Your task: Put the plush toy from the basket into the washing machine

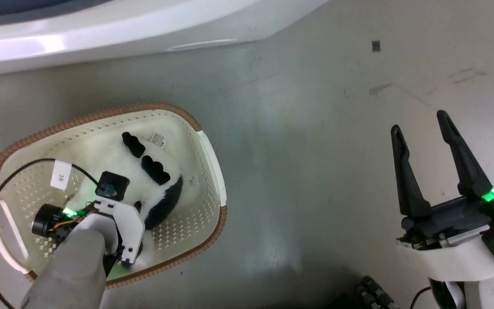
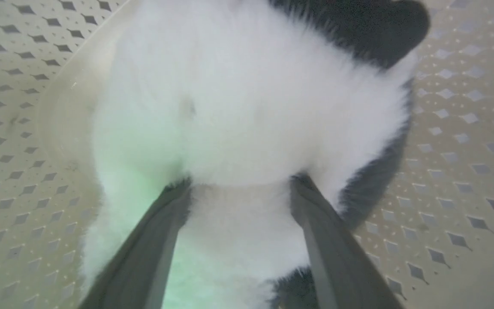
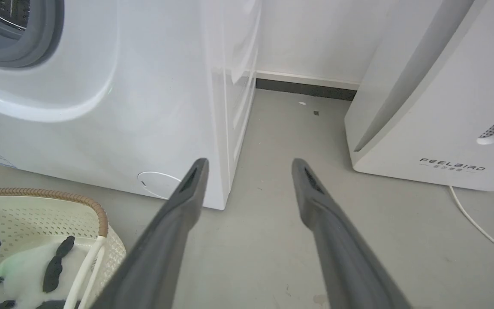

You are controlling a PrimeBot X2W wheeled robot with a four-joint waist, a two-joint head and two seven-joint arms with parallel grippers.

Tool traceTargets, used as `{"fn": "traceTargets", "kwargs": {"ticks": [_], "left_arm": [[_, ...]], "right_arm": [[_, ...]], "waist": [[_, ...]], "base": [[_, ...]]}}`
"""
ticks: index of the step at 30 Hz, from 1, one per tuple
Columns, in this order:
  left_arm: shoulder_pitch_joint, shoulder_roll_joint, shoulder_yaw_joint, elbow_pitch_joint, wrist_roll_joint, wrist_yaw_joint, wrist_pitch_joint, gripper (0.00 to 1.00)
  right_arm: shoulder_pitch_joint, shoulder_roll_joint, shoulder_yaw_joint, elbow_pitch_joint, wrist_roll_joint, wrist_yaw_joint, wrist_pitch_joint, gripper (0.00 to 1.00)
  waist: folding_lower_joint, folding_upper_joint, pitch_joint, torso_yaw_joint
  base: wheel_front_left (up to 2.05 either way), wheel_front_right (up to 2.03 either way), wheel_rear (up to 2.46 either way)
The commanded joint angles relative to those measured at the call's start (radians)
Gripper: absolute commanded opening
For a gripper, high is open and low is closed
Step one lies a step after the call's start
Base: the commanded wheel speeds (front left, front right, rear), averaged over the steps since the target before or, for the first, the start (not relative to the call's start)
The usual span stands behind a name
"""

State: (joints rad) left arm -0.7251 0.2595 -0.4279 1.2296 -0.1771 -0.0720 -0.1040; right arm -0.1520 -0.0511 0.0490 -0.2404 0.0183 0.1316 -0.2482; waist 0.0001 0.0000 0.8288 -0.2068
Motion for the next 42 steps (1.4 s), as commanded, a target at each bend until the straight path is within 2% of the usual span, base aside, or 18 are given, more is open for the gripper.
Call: {"fn": "traceTargets", "kwargs": {"ticks": [1,2,3,14,22,29,39,42], "left_arm": [[-0.029,0.012,-0.013,0.042,-0.009,0.011,0.003,1.0],[-0.036,0.012,-0.019,0.053,-0.011,0.008,0.004,1.0],[-0.041,0.011,-0.022,0.061,-0.016,0.004,0.006,0.01],[0.003,-0.015,-0.039,0.061,-0.039,-0.027,-0.028,0.0],[0.091,-0.05,-0.019,0.061,-0.083,-0.019,-0.125,0.0],[0.188,-0.073,0.0,0.023,-0.117,-0.024,-0.156,0.0],[0.397,-0.061,0.078,-0.358,-0.105,0.026,-0.158,0.0],[0.469,-0.073,0.148,-0.51,-0.122,0.028,-0.158,0.0]], "right_arm": [[-0.02,0.001,0.001,-0.013,-0.003,-0.001,-0.01,1.0],[-0.023,0.001,-0.001,-0.014,-0.004,-0.001,-0.012,1.0],[-0.025,0.001,-0.002,-0.015,-0.004,-0.001,-0.014,1.0],[-0.029,0.001,-0.005,0.015,-0.008,-0.001,-0.014,1.0],[-0.02,0.001,0.0,0.081,-0.01,-0.001,-0.014,1.0],[0.003,0.001,-0.005,0.121,-0.024,-0.001,-0.014,1.0],[0.055,0.001,-0.009,0.152,-0.025,-0.001,-0.014,1.0],[0.068,0.001,-0.013,0.156,-0.017,-0.001,-0.014,1.0]], "waist": [[-0.0001,0.0,0.029,-0.007],[-0.0001,0.0,0.037,-0.008],[-0.0001,0.0,0.043,-0.009],[-0.0001,0.0,-0.028,0.004],[-0.0001,0.0,-0.189,0.022],[-0.0001,0.0,-0.342,0.053],[-0.0001,0.0,-0.524,0.119],[-0.0001,0.0,-0.566,0.133]], "base": [[0.0,0.0,0.0],[0.0,0.0,0.0],[0.0,0.0,0.0],[0.0,0.0,0.0],[0.0,0.0,0.0],[0.0,0.0,0.0],[0.0,0.0,0.0],[0.0,0.0,0.0]]}}
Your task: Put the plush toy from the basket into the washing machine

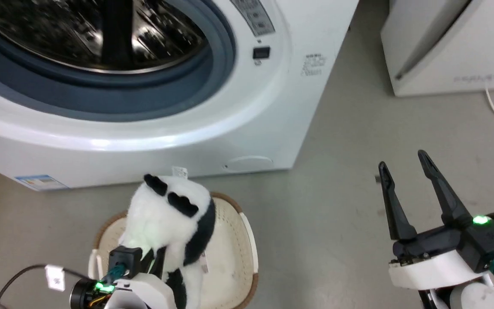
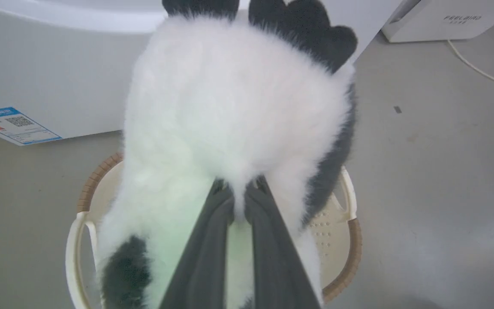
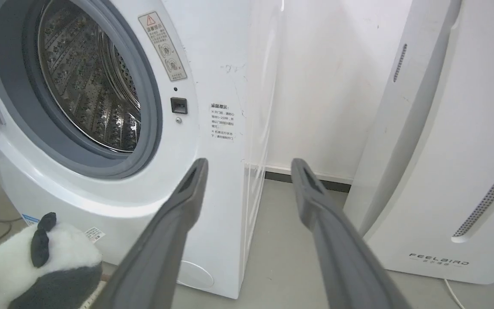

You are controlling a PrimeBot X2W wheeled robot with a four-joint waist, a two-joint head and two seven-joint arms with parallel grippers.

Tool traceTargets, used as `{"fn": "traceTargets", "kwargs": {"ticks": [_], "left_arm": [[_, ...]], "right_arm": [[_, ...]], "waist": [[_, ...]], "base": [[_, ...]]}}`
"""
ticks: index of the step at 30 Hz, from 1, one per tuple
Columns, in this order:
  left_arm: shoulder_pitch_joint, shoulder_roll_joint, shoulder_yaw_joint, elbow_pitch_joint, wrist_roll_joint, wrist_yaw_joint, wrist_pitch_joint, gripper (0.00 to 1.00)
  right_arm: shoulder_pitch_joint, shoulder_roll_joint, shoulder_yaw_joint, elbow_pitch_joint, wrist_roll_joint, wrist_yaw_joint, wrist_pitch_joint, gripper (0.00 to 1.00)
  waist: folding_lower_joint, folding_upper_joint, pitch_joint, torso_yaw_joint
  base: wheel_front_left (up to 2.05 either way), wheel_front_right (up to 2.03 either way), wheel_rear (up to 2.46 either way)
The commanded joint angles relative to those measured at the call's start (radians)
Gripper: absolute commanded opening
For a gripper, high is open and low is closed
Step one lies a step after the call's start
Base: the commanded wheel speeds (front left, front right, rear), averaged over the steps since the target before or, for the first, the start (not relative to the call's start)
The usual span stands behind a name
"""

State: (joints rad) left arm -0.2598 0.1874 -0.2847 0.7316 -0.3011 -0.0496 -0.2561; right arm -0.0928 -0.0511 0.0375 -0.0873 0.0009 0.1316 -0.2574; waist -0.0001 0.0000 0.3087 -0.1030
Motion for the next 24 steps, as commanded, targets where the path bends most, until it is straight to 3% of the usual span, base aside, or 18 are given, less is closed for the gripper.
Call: {"fn": "traceTargets", "kwargs": {"ticks": [1,13,21,24], "left_arm": [[0.026,-0.002,0.019,-0.064,0.011,0.004,-0.006,0.0],[0.2,-0.052,0.146,-0.536,0.111,-0.015,-0.006,0.0],[0.185,-0.041,0.18,-0.662,0.144,-0.035,-0.006,0.0],[0.146,-0.008,0.189,-0.682,0.155,-0.041,-0.005,0.0]], "right_arm": [[0.011,0.001,-0.001,0.005,0.001,-0.001,-0.004,1.0],[0.054,0.001,0.005,0.023,0.012,-0.001,-0.004,1.0],[0.06,0.001,-0.001,0.018,0.026,-0.001,-0.004,1.0],[0.053,0.001,0.01,0.007,0.027,-0.001,-0.004,1.0]], "waist": [[0.0001,0.0,-0.058,0.033],[0.0001,0.0,-0.157,0.075],[0.0001,0.0,-0.141,0.059],[0.0001,0.0,-0.109,0.032]], "base": [[0.0,0.0,0.0],[0.0,0.0,0.0],[0.0,0.0,0.0],[0.0,0.0,0.0]]}}
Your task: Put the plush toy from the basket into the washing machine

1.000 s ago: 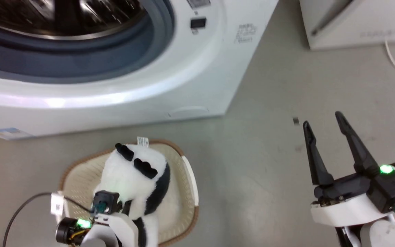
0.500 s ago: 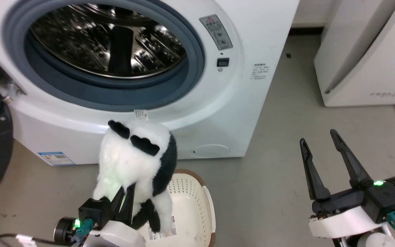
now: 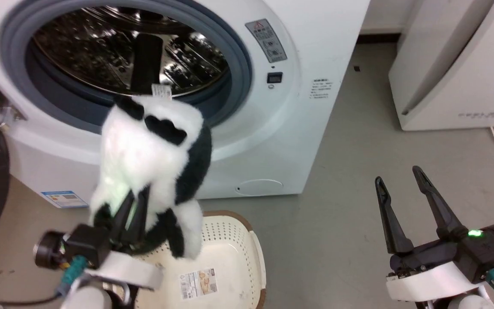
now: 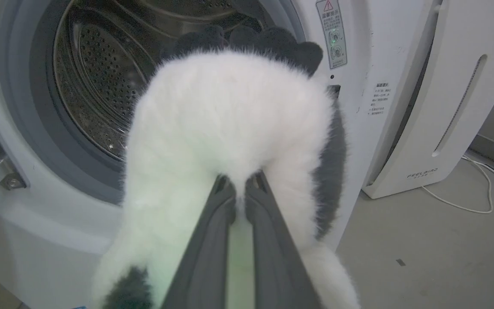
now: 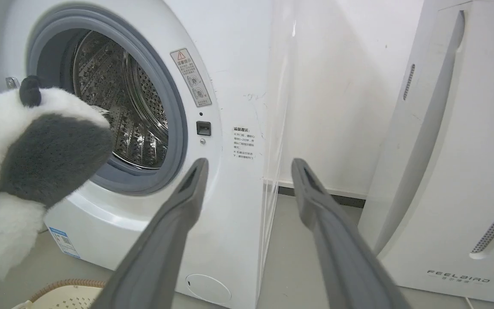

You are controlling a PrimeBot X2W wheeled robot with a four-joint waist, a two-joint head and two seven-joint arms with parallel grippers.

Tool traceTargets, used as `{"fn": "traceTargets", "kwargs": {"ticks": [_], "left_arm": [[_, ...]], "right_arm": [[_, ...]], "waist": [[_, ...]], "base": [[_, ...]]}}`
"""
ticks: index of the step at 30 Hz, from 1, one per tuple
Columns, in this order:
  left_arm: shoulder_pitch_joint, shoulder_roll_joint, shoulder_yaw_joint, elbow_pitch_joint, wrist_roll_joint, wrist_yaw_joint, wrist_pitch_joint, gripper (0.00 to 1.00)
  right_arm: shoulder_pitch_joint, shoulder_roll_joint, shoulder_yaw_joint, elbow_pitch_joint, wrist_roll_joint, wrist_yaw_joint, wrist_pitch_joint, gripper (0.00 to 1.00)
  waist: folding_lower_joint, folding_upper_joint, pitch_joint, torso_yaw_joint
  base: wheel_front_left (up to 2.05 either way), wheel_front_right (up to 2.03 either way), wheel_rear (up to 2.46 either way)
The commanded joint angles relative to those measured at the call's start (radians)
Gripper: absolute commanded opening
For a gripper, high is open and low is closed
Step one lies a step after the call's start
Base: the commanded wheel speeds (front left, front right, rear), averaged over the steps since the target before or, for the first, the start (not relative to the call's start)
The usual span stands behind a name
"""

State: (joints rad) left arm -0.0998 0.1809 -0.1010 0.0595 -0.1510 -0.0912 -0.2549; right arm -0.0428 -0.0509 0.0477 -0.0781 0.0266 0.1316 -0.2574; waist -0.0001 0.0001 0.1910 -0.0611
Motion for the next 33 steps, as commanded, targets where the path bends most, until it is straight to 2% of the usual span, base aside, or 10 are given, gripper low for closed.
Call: {"fn": "traceTargets", "kwargs": {"ticks": [1,9,15,18,26,33], "left_arm": [[-0.03,0.01,0.008,-0.011,0.005,-0.002,-0.002,0.0],[-0.241,0.123,0.033,0.004,-0.023,-0.023,0.11,0.0],[-0.477,0.241,0.019,0.026,-0.054,-0.036,0.2,0.0],[-0.605,0.317,-0.007,0.058,-0.056,-0.038,0.235,0.0],[-0.94,0.509,-0.173,0.217,-0.111,-0.039,0.311,0.0],[-1.184,0.58,-0.338,0.412,-0.192,-0.039,0.398,0.0]], "right_arm": [[0.0,0.001,0.002,-0.006,0.003,-0.001,-0.004,1.0],[-0.066,0.001,-0.004,-0.034,0.018,-0.001,-0.004,1.0],[-0.119,0.001,-0.002,-0.064,0.033,-0.001,-0.004,1.0],[-0.148,0.001,0.001,-0.076,0.042,-0.001,-0.004,1.0],[-0.193,0.001,0.0,-0.101,0.078,-0.001,-0.004,1.0],[-0.212,0.001,0.011,-0.113,0.102,-0.001,-0.004,1.0]], "waist": [[0.0001,-0.0001,0.023,-0.018],[0.0001,-0.0001,0.168,-0.084],[0.0001,-0.0001,0.305,-0.127],[0.0001,-0.0001,0.373,-0.152],[0.0001,-0.0001,0.507,-0.205],[0.0001,-0.0001,0.579,-0.233]], "base": [[0.0,0.0,0.0],[0.0,0.0,0.0],[0.0,0.0,0.0],[0.0,0.0,0.0],[0.0,0.0,0.0],[0.0,0.0,0.0]]}}
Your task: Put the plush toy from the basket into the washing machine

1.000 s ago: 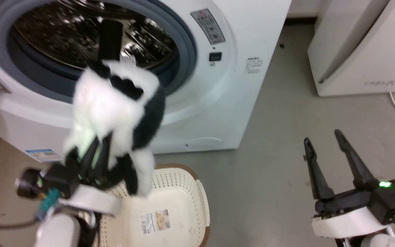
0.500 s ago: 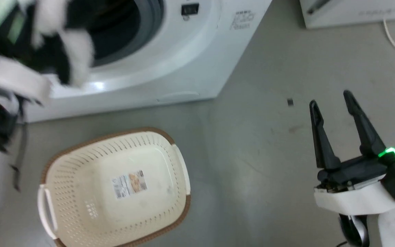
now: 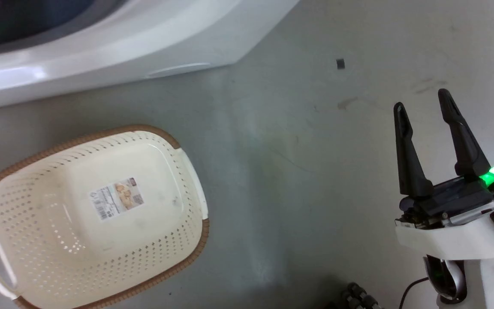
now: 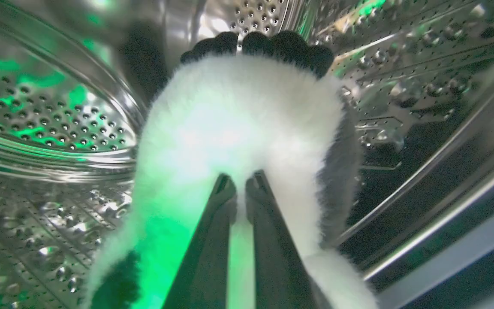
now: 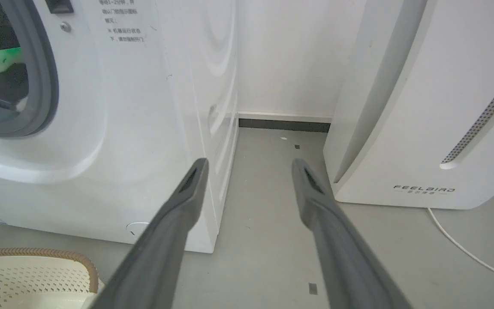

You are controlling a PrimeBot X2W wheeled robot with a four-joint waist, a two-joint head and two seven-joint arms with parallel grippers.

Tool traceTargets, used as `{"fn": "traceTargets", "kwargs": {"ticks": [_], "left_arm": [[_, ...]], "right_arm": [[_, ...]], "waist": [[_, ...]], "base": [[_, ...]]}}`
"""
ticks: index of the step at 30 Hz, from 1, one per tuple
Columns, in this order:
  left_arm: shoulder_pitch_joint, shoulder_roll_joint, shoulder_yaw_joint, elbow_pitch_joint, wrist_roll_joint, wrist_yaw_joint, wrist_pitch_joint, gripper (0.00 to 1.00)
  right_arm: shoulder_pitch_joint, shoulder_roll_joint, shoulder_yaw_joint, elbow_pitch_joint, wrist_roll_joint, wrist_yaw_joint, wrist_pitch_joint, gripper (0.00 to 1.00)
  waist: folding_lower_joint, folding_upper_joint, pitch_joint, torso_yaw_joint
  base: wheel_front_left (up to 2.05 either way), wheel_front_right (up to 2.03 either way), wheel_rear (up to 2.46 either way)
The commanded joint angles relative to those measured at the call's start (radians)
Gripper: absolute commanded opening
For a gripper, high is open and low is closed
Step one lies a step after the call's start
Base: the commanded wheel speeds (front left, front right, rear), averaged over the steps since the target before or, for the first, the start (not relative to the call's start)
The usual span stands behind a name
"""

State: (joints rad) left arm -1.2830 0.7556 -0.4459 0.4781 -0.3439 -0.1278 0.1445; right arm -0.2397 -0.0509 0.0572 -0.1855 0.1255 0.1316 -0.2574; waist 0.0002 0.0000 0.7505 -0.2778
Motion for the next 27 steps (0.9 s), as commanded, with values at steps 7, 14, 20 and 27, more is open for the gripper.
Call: {"fn": "traceTargets", "kwargs": {"ticks": [7,14,20,27], "left_arm": [[-0.14,0.034,-0.242,0.123,-0.226,-0.003,0.127,0.0],[-0.176,0.037,-0.29,0.194,-0.336,-0.003,0.056,0.53],[-0.106,-0.001,-0.309,0.272,-0.378,-0.003,-0.104,1.0],[0.06,-0.077,-0.303,0.295,-0.455,-0.002,-0.304,1.0]], "right_arm": [[-0.02,0.001,0.009,-0.006,0.028,-0.001,-0.004,1.0],[-0.022,0.001,0.016,0.009,0.033,-0.001,-0.004,1.0],[-0.021,0.001,-0.007,0.034,0.01,-0.001,-0.004,1.0],[0.006,0.001,-0.038,0.082,-0.023,-0.001,-0.004,1.0]], "waist": [[-0.0002,0.0,0.071,-0.025],[-0.0002,0.0,0.059,-0.019],[-0.0002,0.0,-0.051,0.003],[-0.0002,0.0,-0.234,0.063]], "base": [[0.0,0.0,0.0],[0.0,0.0,0.0],[0.0,0.0,0.0],[0.0,0.0,0.0]]}}
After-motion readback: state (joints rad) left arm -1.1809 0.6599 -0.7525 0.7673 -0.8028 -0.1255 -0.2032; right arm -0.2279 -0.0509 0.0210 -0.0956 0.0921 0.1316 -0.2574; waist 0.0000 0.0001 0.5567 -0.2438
